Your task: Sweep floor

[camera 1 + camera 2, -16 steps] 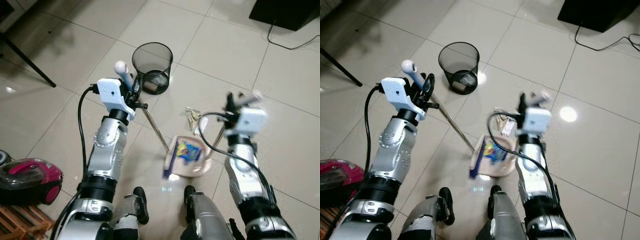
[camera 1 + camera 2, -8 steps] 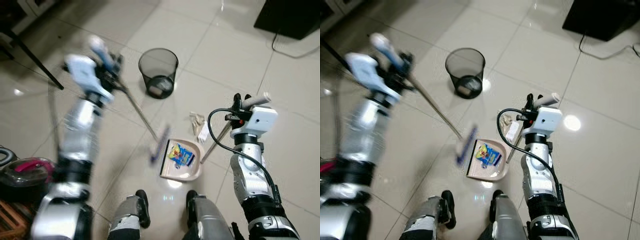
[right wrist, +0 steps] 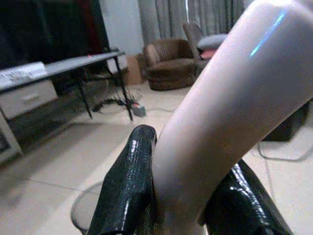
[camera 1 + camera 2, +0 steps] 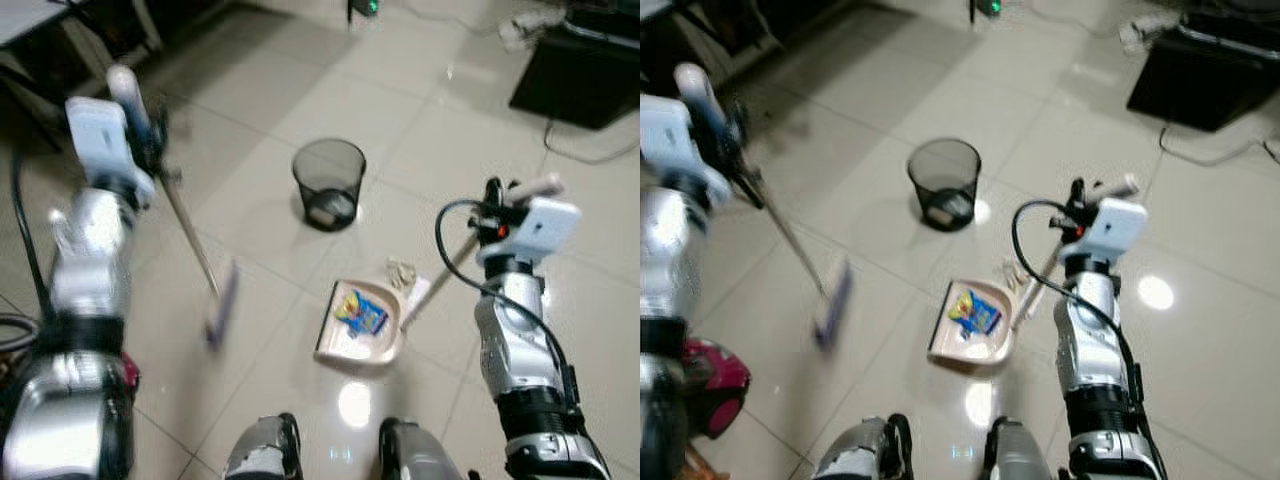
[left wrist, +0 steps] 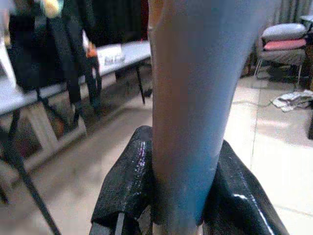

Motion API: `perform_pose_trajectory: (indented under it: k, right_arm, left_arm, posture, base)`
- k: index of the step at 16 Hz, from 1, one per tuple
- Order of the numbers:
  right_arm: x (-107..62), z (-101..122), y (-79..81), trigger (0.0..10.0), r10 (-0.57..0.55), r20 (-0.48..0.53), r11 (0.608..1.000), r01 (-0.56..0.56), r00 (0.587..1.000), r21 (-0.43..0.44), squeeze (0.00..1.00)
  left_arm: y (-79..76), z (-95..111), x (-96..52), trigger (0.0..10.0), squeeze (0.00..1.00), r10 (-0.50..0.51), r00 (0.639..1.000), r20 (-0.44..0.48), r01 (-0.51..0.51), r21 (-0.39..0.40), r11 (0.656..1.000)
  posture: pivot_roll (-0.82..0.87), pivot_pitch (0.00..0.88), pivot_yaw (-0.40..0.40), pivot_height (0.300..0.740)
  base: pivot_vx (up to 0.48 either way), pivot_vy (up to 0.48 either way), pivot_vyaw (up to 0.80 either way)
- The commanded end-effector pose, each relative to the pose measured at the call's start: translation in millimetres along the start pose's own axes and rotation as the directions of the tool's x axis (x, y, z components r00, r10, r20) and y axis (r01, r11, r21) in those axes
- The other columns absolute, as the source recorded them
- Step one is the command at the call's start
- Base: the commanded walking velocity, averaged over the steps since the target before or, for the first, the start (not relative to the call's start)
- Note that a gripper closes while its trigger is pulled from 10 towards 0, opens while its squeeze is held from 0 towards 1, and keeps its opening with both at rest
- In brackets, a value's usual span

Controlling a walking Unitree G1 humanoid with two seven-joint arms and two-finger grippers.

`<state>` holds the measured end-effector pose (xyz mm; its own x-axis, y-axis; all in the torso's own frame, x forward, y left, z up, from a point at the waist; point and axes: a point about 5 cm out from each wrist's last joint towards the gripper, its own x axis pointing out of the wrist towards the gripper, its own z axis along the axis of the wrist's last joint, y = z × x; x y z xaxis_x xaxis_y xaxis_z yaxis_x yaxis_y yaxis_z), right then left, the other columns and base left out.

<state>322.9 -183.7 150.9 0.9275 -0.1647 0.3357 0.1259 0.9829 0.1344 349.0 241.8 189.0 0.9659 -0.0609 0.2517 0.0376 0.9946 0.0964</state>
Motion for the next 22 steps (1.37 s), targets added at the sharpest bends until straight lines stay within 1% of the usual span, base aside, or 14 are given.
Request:
perform_pose_trajectory:
  k: [1,2,3,4,5,6,7,8,10,13,15,20,22]
  right_arm:
    - [4.9,13,3.4,10.0,0.007,0.037,1.000,-0.007,0.999,0.013,0.00]
    - [10.9,25,4.3,10.0,0.002,0.059,0.999,-0.004,0.998,0.035,0.00]
    - [15.0,35,3.6,10.0,-0.015,0.074,0.998,0.010,0.997,0.066,0.00]
    - [18.8,44,2.0,10.0,-0.040,0.092,0.995,0.030,0.995,0.098,0.00]
    - [20.0,47,1.4,10.0,-0.047,0.096,0.993,0.037,0.994,0.108,0.00]
    - [25.3,58,-1.1,10.0,-0.069,0.108,0.992,0.056,0.992,0.116,0.00]
    - [27.1,62,-2.1,10.0,-0.076,0.109,0.991,0.063,0.991,0.117,0.00]
    - [31.1,74,-3.6,10.0,-0.080,0.123,0.989,0.064,0.989,0.131,0.00]
    - [34.8,86,-3.9,10.0,-0.072,0.123,0.987,0.053,0.990,0.149,0.00]
    - [38.5,94,-3.4,10.0,-0.054,0.115,0.990,0.039,0.992,0.133,0.00]
    - [42.7,101,-2.5,10.0,-0.052,0.098,0.988,0.037,0.994,0.153,0.00]
    - [47.6,114,2.5,10.0,-0.011,0.116,0.992,-0.004,0.993,0.124,0.00]
    - [49.2,119,3.6,10.0,-0.005,0.128,0.991,-0.012,0.992,0.130,0.00]
  left_arm:
    - [-0.2,6,-1.1,10.0,0.00,0.016,0.999,0.031,-0.015,-0.010,1.000]
    - [-8.0,-3,-10.6,10.0,0.00,0.026,0.999,0.026,-0.025,-0.011,1.000]
    - [-14.8,-7,-17.9,10.0,0.00,0.026,0.999,0.028,-0.026,0.005,1.000]
    - [-21.6,-12,-25.0,10.0,0.00,0.009,1.000,0.020,-0.010,0.040,0.999]
    - [-24.1,-14,-27.8,10.0,0.00,0.003,1.000,0.014,-0.003,0.053,0.999]
    - [-29.2,-20,-38.4,10.0,0.00,0.014,1.000,-0.006,-0.013,0.087,0.996]
    - [-31.2,-22,-42.2,10.0,0.00,0.018,1.000,-0.008,-0.017,0.097,0.995]
    - [-36.5,-23,-47.9,10.0,0.00,0.019,1.000,-0.020,-0.016,0.123,0.992]
    - [-44.7,-23,-51.0,10.0,0.00,0.019,0.999,-0.028,-0.015,0.134,0.991]
    - [-50.9,-23,-50.1,10.0,0.00,0.028,0.999,-0.035,-0.023,0.123,0.992]
    - [-57.7,-24,-50.8,10.0,0.00,0.024,0.998,-0.053,-0.019,0.107,0.994]
    - [-61.8,-24,-51.2,10.0,0.00,0.022,0.998,-0.062,-0.016,0.089,0.996]
    - [-61.7,-24,-50.7,10.0,0.00,0.027,0.998,-0.063,-0.021,0.088,0.996]
  posture:
    - [-0.09,0.087,0.070,0.740]
    - [-0.10,0.070,0.064,0.740]
    - [-0.10,0.065,0.063,0.740]
    - [-0.10,0.059,0.064,0.740]
    - [-0.10,0.059,0.064,0.740]
    - [-0.10,0.052,0.068,0.740]
    - [-0.10,0.052,0.068,0.740]
    - [-0.10,0.043,0.066,0.740]
    - [-0.10,0.042,0.063,0.740]
    - [-0.10,0.040,0.061,0.740]
    - [-0.10,0.037,0.060,0.740]
    - [-0.11,0.033,0.055,0.740]
    - [-0.10,0.033,0.056,0.740]
  base:
    - [0.000,0.000,0.00]
    - [0.000,0.000,0.00]
    - [0.000,0.000,0.00]
    - [0.000,0.000,0.00]
    - [0.000,0.000,0.00]
    - [0.000,0.000,0.00]
    - [0.000,0.000,0.00]
    - [0.000,0.000,0.00]
    - [0.120,0.000,0.00]
    - [0.281,0.000,0.00]
    - [0.324,0.000,0.00]
    - [0.379,0.000,0.00]
    - [0.407,0.000,0.00]
